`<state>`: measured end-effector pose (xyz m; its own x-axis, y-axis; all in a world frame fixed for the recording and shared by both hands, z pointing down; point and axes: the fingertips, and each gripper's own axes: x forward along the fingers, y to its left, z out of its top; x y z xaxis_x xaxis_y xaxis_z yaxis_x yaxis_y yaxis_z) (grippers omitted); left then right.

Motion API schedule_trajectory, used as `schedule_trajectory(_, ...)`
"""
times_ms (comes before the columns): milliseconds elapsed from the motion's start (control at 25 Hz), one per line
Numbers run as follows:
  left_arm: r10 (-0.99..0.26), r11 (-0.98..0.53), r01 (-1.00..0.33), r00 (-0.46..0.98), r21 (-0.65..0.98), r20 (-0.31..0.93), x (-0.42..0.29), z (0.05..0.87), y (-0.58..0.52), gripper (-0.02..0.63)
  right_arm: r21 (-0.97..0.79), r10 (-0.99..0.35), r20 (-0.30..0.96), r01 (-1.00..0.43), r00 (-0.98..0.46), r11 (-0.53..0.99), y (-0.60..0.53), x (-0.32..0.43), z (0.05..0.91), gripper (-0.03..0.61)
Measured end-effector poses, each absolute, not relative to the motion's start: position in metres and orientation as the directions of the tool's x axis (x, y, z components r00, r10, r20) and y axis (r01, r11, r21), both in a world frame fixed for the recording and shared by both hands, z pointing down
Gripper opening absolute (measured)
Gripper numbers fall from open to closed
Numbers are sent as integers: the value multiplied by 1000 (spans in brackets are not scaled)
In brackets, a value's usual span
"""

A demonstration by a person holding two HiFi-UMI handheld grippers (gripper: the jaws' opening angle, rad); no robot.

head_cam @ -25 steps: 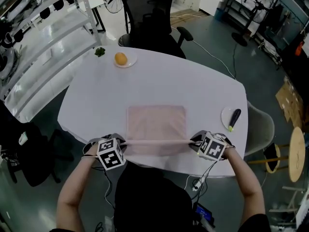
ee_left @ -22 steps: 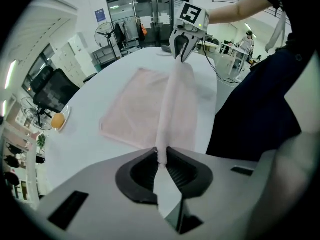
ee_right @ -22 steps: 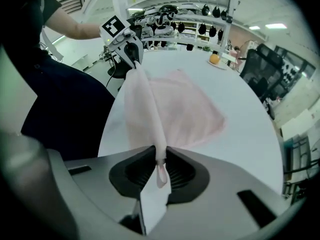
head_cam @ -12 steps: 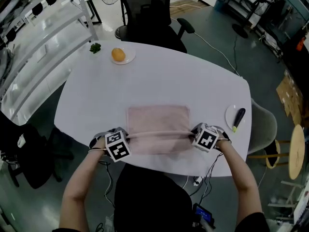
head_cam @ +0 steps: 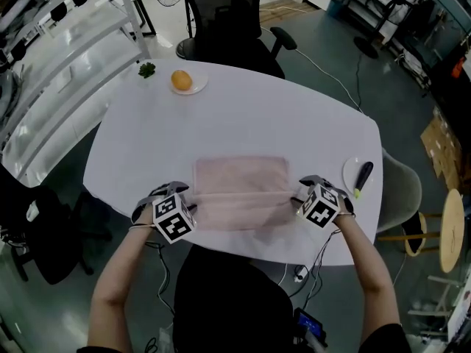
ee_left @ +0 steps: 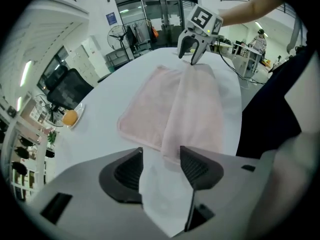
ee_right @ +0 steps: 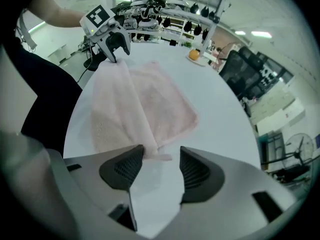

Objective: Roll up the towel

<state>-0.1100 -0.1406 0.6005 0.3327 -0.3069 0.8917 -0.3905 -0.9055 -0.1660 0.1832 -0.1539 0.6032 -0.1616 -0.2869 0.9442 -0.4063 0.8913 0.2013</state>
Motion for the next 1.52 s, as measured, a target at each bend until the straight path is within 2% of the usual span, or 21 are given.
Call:
schedule_trajectory(160,-342,-904,-374,348,-205,873,-112,575,-140,286,297,-387,907,-400,-164,867,-158,191,570,251)
schedule_trajectory(440,-353,-922,-294,369,-252,860,-98,550,-108,288,354,-418,885,-288,-205,890,-121,179,544,251)
schedule_trajectory(760,-326,-936,-257,383,-240,864,-80,573,-54,288,355,-378,902,-140,-209,924,-61,151,577,250)
schedule_trajectory(1000,-297,-948,-221,348,-230,889,-83,610,-43,282,412,-414,900,-45,-134,910,-57,145,612,236)
schedule_trajectory(1160,-324,-941,-214,335,-263,885,-82,622,-54,236,438,-436,897,9,-73,899,-61,151,631,211)
schedule_trajectory(1240,-344,-936,-187,319,-298,883,-82,622,-62,200,457,-456,888,19,-61,889,-68,151,631,163)
schedule_trajectory(1400,-335,-942,-111,303,-316,892,-85,618,-74,125,436,-436,898,0,-58,900,-79,150,621,127)
schedule_trajectory(1520,-345,-939,-118,320,-324,883,-85,603,-87,101,450,-451,889,-37,-79,892,-90,150,604,112)
